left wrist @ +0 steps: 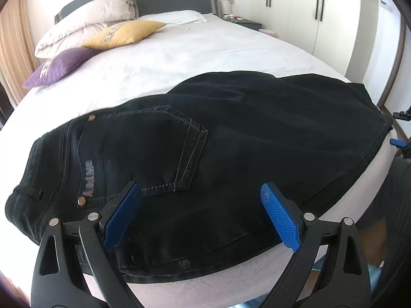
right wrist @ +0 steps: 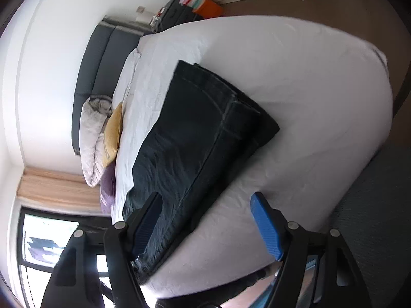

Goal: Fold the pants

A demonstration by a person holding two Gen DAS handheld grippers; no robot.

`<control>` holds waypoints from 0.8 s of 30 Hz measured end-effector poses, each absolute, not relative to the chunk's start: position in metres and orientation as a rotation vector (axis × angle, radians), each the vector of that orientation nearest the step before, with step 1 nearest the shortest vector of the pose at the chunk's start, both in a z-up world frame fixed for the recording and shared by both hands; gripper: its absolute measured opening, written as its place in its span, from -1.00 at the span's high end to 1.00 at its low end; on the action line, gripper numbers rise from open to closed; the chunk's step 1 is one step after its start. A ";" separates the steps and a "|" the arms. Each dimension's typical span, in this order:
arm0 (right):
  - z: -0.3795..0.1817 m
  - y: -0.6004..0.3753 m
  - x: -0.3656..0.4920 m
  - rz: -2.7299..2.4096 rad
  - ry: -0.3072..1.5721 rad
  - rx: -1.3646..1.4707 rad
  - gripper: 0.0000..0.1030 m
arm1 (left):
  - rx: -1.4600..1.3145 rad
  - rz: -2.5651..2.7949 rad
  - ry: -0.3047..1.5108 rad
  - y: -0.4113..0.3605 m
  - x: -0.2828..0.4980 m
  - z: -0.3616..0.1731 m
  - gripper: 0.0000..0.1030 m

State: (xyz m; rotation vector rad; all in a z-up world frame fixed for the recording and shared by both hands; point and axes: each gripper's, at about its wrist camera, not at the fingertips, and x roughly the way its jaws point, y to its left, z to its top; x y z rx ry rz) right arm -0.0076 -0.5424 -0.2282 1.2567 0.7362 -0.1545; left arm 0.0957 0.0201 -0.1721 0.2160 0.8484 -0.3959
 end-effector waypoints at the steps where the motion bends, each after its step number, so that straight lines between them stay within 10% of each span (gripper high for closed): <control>1: -0.230 -0.545 -0.009 -0.165 0.714 1.278 -0.44 | 0.204 -0.386 0.862 0.021 0.096 -0.174 -0.85; 13: -0.239 -0.566 -0.007 -0.232 0.590 1.452 -0.42 | 0.195 -0.422 0.872 -0.005 0.099 -0.164 -0.84; 24: -0.142 -0.493 0.082 0.146 0.644 0.949 -0.41 | 0.210 -0.535 0.812 -0.093 0.126 -0.147 -0.84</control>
